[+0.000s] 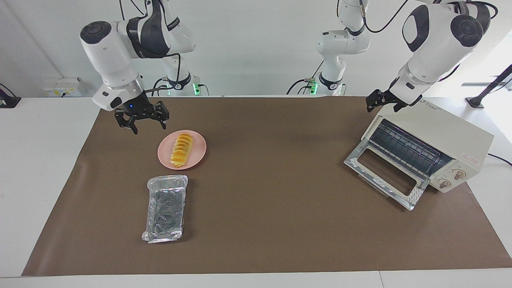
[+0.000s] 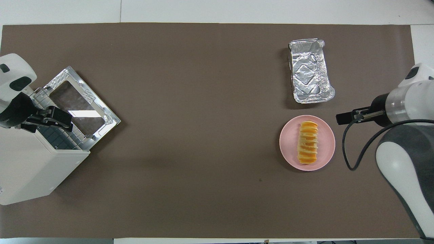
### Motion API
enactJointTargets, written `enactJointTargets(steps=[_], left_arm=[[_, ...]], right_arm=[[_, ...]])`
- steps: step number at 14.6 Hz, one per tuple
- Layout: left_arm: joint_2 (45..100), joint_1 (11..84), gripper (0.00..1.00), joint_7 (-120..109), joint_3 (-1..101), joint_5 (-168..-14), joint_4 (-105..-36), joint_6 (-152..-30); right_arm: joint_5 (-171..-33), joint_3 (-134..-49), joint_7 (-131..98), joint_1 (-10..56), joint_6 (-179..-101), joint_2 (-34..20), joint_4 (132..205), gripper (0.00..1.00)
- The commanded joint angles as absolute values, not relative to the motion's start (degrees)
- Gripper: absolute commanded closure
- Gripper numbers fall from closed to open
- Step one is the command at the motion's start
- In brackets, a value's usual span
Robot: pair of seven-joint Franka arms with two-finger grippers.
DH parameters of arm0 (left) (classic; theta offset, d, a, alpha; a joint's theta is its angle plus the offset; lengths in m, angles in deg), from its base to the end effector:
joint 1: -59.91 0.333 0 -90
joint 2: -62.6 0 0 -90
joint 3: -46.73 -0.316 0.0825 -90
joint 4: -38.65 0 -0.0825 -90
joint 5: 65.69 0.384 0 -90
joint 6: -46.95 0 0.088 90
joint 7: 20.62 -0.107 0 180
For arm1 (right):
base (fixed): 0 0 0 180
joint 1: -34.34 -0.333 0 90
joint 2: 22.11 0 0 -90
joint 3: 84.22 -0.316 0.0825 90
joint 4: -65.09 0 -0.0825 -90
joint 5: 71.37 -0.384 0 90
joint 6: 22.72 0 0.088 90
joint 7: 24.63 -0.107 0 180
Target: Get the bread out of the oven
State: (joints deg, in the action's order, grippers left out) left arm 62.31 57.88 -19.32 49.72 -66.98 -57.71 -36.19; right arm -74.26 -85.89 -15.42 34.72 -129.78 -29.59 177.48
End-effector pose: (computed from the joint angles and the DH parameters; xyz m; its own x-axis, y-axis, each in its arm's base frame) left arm 0.5310 -0.0493 0.5669 0.9724 -0.0653 -0.2242 -0.0631 -0.9979 0.0170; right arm 0.5247 0.0163 0.5344 0.9849 0.1674 0.0439 0.1691 -0.9849 -0.0384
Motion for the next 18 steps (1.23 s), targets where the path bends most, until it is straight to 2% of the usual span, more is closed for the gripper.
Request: enactJointTargets(steps=[1,4,8,11,18], left_arm=[[61.4,57.8,0.0,-18.9,49.6,-66.0,-58.0,-35.8],[61.4,57.8,0.0,-18.9,49.6,-66.0,-57.9,-35.8],[61.4,57.8,0.0,-18.9,49.6,-66.0,-57.9,-35.8],[61.4,57.8,0.0,-18.9,49.6,-66.0,-57.9,-35.8],[61.4,57.8,0.0,-18.9,49.6,-66.0,-58.0,-35.8]], right_arm=[[-73.7,-86.3,-13.8,35.8,-119.3,-27.9,168.3,0.0],[-73.7,-86.2,-13.1,38.0,-110.6,-27.7,162.2,0.0],[-71.6,-86.4,-12.1,38.5,-107.0,-27.4,157.5,0.0],[-71.0,-86.5,-11.9,38.9,-102.5,-25.1,151.9,0.0],[-70.8,-86.5,-12.5,39.9,-105.0,-23.8,153.9,0.0]])
